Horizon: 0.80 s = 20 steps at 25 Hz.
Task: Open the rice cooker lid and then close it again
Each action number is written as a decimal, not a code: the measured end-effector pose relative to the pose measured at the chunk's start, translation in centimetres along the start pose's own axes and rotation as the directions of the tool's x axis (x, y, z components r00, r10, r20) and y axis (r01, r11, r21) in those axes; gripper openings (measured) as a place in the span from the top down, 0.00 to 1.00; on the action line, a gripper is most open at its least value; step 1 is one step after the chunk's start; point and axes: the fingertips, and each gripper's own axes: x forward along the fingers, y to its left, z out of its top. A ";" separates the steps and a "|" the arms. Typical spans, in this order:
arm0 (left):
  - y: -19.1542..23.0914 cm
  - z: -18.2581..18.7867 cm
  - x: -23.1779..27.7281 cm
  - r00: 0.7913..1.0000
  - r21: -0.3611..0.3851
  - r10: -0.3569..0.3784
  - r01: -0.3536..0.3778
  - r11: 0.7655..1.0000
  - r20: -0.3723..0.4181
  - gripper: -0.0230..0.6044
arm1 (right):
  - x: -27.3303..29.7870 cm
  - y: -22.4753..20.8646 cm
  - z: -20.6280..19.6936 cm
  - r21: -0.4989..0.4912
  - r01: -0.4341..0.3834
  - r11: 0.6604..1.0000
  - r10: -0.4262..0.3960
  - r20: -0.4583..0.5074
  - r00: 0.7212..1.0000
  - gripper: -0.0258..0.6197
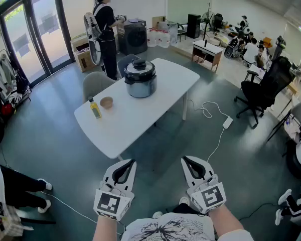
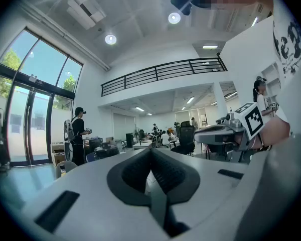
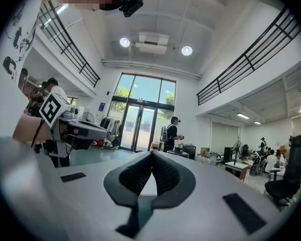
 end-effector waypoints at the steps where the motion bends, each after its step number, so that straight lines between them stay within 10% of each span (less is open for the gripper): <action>1: 0.1 -0.2 0.0 1.000 0.001 0.001 -0.001 1.000 0.000 0.94 | 0.0 0.1 -0.1 0.001 0.000 1.000 0.000 0.000 1.000 0.94; 16: 1.5 0.1 2.1 1.000 0.010 -0.012 0.012 1.000 0.022 0.94 | 2.7 -1.8 -0.8 0.101 0.071 0.992 -0.071 -0.003 0.997 0.93; 18: 2.2 -0.1 3.1 1.000 0.008 -0.003 0.002 1.000 0.021 0.94 | 4.2 -2.3 -1.0 0.137 0.024 0.990 -0.025 0.004 1.000 0.41; 20: 3.2 -0.2 4.4 1.000 0.004 0.013 -0.014 1.000 0.026 0.94 | 6.1 -3.2 -1.2 0.156 -0.007 0.988 0.006 0.010 1.000 0.22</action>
